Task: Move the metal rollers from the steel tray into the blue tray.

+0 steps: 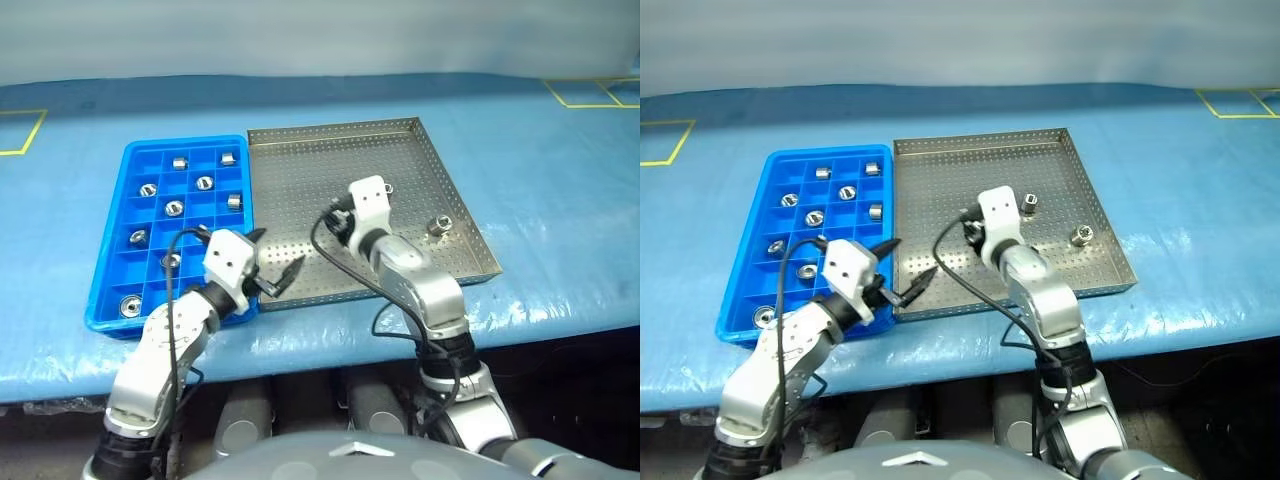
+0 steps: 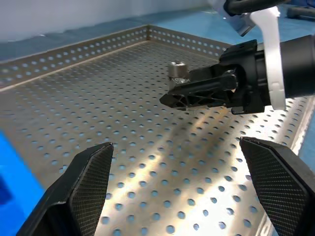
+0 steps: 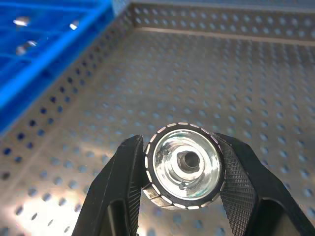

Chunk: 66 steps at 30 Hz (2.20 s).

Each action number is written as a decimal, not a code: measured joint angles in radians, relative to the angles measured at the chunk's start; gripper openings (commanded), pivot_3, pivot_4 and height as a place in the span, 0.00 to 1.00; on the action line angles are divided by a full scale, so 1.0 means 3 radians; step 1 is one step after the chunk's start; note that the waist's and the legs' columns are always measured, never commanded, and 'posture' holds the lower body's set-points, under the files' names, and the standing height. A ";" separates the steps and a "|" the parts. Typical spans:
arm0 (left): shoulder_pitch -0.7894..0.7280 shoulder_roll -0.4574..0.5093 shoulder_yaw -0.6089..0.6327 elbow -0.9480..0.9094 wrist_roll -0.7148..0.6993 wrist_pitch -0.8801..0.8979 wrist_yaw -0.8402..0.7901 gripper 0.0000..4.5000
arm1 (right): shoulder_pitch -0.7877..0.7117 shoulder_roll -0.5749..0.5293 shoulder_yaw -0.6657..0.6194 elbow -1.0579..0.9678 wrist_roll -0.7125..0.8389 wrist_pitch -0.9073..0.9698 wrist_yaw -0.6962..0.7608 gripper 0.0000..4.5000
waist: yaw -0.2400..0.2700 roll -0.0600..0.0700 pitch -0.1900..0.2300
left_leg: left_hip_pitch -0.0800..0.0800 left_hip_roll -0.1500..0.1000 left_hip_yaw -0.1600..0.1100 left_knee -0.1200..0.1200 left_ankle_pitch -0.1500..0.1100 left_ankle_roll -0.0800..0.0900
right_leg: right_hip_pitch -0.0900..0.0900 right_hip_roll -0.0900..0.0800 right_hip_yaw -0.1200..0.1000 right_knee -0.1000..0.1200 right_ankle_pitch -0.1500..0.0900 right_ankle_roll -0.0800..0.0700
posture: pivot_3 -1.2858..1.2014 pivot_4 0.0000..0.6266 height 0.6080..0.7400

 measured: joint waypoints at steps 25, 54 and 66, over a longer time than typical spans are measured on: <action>0.0995 -0.0239 0.0659 -0.0919 -0.0013 0.0145 0.0586 1.00 | -0.1139 0.0481 0.0541 0.2364 -0.0012 -0.1424 0.0605 0.41 | 0.0511 0.0009 0.0007 | -0.0005 -0.0008 -0.0033 -0.0005 0.0002 -0.0009 | 0.0010 -0.0009 -0.0033 -0.0009 -0.0011 -0.0007 | 0.66 0.24 1.00; 0.0571 -0.0133 0.0428 -0.0625 -0.0090 0.0217 0.0394 1.00 | -0.1100 0.0124 -0.0236 0.1838 -0.0020 -0.1153 -0.0310 0.99 | 0.0433 0.0016 0.0012 | -0.0017 -0.0011 -0.0035 -0.0009 0.0004 -0.0013 | 0.0005 -0.0011 -0.0033 -0.0014 -0.0006 -0.0018 | 0.57 0.24 1.00; 0.0280 0.0016 0.0030 -0.0384 -0.0208 0.0209 -0.0016 1.00 | -0.1037 -0.0173 -0.1094 0.2473 -0.0094 -0.1222 -0.1170 0.99 | 0.0100 0.0019 0.0013 | -0.0008 -0.0007 -0.0024 -0.0011 0.0004 -0.0012 | 0.0003 0.0001 -0.0019 -0.0006 -0.0002 -0.0021 | 0.55 0.24 1.00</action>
